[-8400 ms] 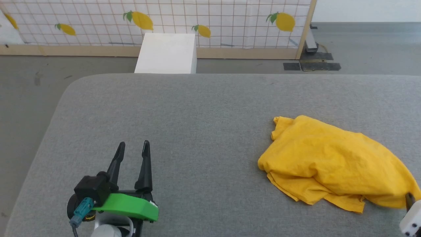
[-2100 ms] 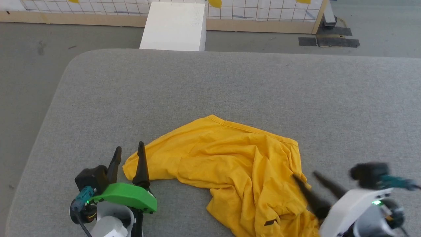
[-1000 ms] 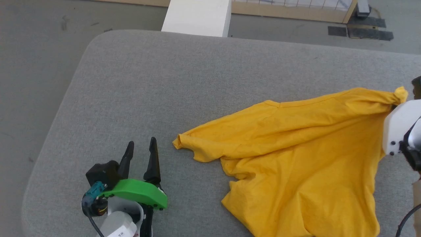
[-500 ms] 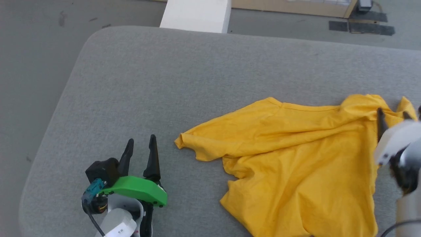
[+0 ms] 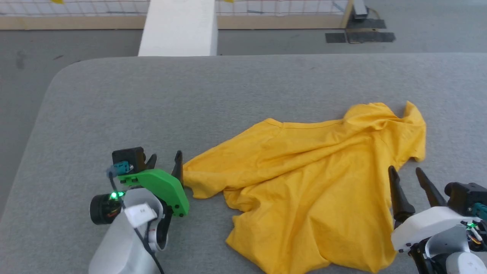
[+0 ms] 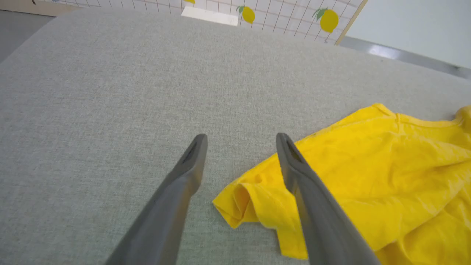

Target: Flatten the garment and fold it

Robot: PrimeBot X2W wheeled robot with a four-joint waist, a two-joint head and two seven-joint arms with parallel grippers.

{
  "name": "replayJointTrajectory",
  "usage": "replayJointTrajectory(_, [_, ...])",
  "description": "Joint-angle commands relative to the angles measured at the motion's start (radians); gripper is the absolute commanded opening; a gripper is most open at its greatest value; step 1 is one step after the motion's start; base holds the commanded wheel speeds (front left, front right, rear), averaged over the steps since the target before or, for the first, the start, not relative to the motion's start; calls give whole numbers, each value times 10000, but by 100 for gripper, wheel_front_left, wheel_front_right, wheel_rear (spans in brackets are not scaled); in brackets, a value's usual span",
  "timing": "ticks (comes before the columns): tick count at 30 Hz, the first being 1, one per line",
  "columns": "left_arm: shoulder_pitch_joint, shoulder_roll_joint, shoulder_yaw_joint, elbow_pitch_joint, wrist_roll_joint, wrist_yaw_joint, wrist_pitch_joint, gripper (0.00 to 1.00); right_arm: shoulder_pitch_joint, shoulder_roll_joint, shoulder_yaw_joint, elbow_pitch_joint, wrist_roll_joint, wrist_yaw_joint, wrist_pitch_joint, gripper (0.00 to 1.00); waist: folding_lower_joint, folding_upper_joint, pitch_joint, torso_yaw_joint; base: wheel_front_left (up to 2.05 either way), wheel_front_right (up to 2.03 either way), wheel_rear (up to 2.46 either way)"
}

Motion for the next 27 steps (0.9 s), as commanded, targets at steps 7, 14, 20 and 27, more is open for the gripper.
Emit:
replayJointTrajectory(7, [-450,926,-630,455,475,258,3092,100,173,7,246,-273,196,-15,-35,100,0,0,207,-738,0,0,0])
replayJointTrajectory(14, [-269,1457,-1251,279,740,256,5204,100,172,7,275,-370,326,-15,-11,100,0,0,343,-827,0,0,0])
replayJointTrajectory(20, [-211,1428,-1288,-376,600,115,4906,0,-32,8,267,-522,362,-15,-63,100,0,0,494,-779,0,0,0])
replayJointTrajectory(27, [557,1481,284,-739,16,935,2446,0,-482,8,-235,-473,-191,-15,30,100,0,0,401,-674,0,0,0])
